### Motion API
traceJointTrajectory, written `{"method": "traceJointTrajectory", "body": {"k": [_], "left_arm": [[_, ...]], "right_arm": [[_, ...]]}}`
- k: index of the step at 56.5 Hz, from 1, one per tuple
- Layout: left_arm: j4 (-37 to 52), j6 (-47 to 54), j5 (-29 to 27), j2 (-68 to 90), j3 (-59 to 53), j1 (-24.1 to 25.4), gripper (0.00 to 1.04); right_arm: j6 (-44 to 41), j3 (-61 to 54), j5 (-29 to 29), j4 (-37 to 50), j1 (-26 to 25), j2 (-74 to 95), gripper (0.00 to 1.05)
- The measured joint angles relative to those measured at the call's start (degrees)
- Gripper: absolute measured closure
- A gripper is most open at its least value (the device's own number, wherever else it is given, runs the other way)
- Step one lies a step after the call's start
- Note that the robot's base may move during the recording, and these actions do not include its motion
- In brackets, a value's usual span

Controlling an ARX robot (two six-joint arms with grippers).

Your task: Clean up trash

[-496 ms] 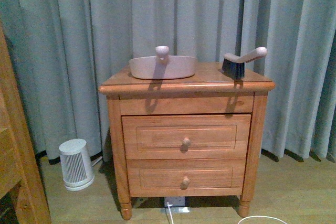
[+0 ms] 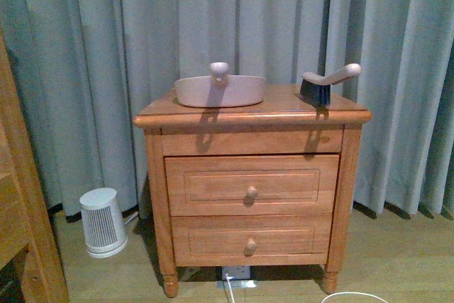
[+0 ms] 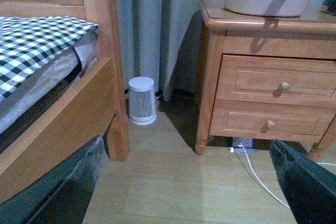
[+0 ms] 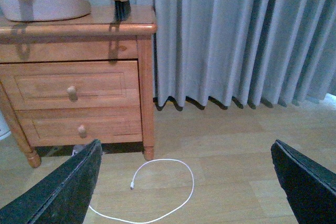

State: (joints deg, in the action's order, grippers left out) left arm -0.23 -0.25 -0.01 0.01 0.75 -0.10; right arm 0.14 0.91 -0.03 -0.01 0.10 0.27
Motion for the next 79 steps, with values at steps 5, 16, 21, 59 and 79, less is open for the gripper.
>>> {"method": "traceJointTrajectory", "body": {"k": [5,16,21,59,79], "left_arm": [[0.0,0.02,0.0,0.0,0.0,0.0,0.08],[0.0,0.0,0.0,0.0,0.0,0.0,0.08],[0.0,0.02,0.0,0.0,0.0,0.0,0.08],[0.0,0.0,0.0,0.0,0.0,0.0,0.08],[0.0,0.0,0.0,0.0,0.0,0.0,0.08]], "right_arm": [[0.0,0.0,-0.02,0.0,0.0,0.0,0.07],[0.0,0.0,0.0,0.0,0.0,0.0,0.07],[0.0,0.0,-0.02,0.0,0.0,-0.02,0.07],[0.0,0.0,0.0,0.0,0.0,0.0,0.07],[0.0,0.0,0.0,0.0,0.0,-0.02,0.07]]}}
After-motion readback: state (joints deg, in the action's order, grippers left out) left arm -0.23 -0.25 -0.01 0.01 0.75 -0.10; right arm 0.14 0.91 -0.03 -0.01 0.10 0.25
